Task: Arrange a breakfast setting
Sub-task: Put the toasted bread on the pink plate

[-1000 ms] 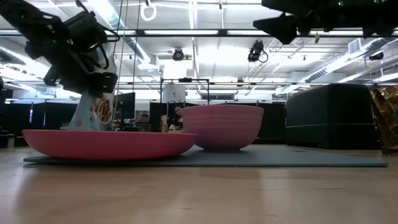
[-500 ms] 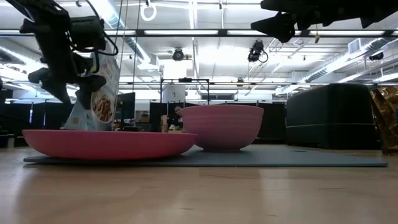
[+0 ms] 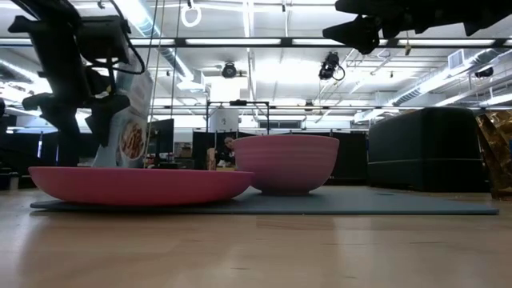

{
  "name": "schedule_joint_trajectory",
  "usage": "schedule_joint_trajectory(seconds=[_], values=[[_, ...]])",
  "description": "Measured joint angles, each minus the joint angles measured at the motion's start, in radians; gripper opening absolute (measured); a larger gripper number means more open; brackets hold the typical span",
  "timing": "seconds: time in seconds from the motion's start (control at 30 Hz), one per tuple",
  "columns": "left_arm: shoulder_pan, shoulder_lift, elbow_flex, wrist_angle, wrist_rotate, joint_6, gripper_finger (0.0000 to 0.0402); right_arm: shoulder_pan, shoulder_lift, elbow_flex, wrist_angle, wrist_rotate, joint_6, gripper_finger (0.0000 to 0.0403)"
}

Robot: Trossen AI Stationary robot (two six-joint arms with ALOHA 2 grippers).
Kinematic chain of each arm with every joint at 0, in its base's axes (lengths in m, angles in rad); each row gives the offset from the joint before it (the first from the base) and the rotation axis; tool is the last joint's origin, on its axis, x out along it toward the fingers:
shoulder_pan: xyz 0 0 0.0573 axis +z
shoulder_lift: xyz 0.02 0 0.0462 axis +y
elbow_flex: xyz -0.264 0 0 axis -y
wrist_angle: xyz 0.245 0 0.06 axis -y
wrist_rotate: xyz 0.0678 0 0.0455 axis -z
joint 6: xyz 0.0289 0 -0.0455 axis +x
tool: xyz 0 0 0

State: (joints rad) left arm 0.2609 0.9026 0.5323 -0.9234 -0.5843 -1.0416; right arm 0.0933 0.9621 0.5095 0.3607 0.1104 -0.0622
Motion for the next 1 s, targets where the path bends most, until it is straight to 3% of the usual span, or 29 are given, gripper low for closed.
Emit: schedule_joint_trajectory(seconds=[0.33, 0.47, 0.6, 0.7, 0.87, 1.0], values=[[-0.206, 0.000, 0.000, -0.069, -0.077, -0.226, 0.0286, 0.000, 0.000, 0.000, -0.010, -0.008, -0.001, 0.0373], [-0.309, 0.006, -0.009, 0.031, -0.209, -0.247, 0.0286, -0.006, -0.001, 0.000, -0.042, -0.008, -0.001, 0.0373], [-0.395, 0.016, -0.028, 0.147, -0.356, -0.166, 0.0286, -0.013, -0.001, 0.000, -0.069, -0.007, 0.000, 0.0373], [-0.441, 0.039, -0.054, 0.303, -0.420, -0.019, 0.0286, -0.018, -0.001, 0.000, -0.091, -0.007, 0.000, 0.0373], [-0.447, 0.165, -0.082, 0.715, -0.422, 0.324, 0.0286, -0.028, -0.001, 0.000, -0.110, -0.005, 0.000, 0.0373], [-0.378, 0.289, -0.082, 0.929, -0.386, 0.430, 0.0286, -0.037, -0.001, 0.000, -0.118, -0.002, 0.002, 0.0373]])
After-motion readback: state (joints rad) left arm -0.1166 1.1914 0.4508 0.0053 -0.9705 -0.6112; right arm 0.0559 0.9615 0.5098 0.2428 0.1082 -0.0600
